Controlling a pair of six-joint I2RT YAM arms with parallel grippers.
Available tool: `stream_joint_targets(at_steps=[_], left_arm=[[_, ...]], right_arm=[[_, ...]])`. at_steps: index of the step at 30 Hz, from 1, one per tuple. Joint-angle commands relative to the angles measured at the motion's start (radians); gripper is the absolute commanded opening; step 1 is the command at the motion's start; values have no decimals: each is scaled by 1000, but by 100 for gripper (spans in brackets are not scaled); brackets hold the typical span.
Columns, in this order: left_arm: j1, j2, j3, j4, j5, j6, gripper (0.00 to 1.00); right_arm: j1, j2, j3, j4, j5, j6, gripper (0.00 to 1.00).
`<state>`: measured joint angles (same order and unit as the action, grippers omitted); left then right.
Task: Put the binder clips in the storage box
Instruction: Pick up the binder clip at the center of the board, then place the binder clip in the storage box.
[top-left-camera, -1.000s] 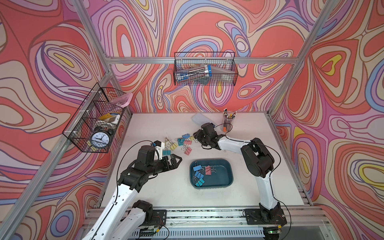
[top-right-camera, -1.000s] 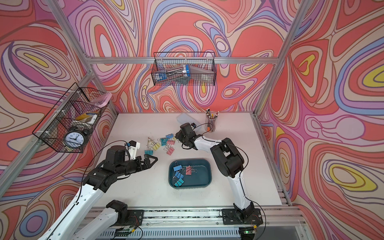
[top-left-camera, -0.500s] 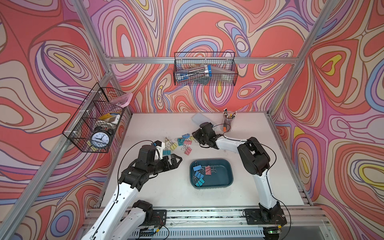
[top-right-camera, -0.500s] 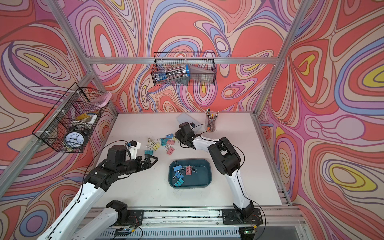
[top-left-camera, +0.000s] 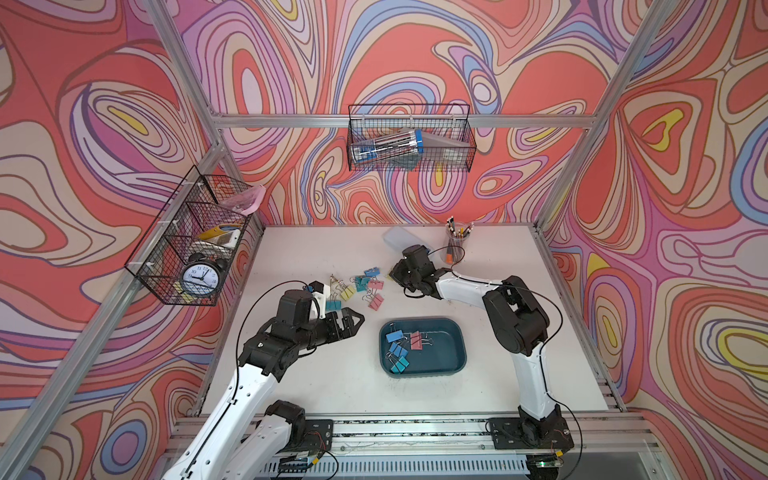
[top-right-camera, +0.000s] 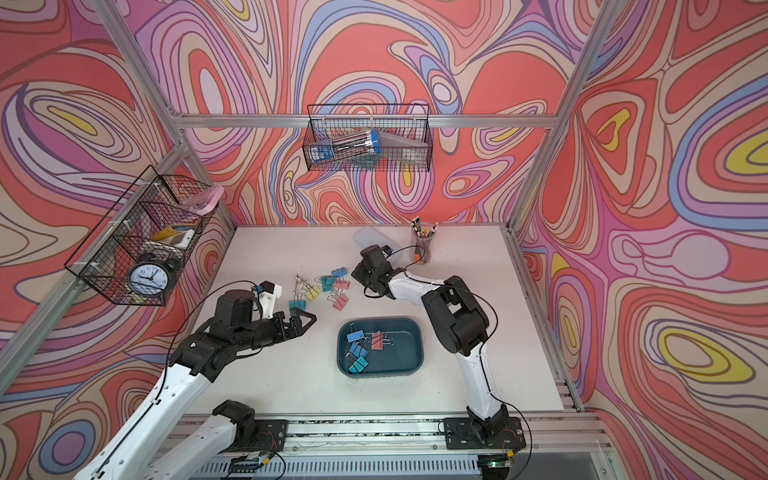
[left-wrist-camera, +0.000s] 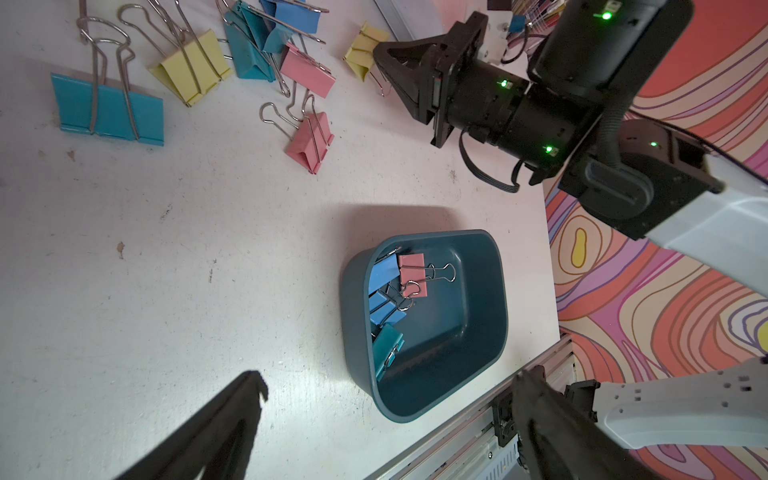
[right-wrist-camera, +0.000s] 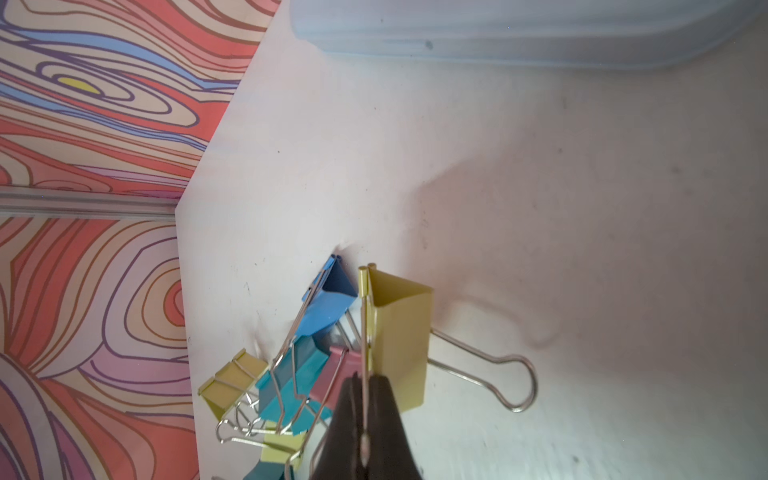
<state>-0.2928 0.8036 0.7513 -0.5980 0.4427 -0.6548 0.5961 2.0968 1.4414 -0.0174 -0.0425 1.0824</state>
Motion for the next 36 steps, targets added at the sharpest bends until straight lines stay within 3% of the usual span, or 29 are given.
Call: stream_joint_targets(at_steps=[1, 9, 20, 26, 36], left_arm=[[6, 1, -7, 27, 12, -3, 99], [6, -4, -29, 56, 23, -29, 99], [6, 46, -41, 115, 41, -36, 99], [6, 74, -44, 149, 49, -42, 99], [6, 50, -29, 98, 15, -20, 99]], right_arm=[[-3, -142, -52, -7, -6, -73, 0], [19, -445, -218, -82, -34, -131, 0], [132, -799, -370, -451, -60, -247, 0], [218, -805, -423, -585, -71, -261, 0], [304, -633, -489, -515, -112, -213, 0]])
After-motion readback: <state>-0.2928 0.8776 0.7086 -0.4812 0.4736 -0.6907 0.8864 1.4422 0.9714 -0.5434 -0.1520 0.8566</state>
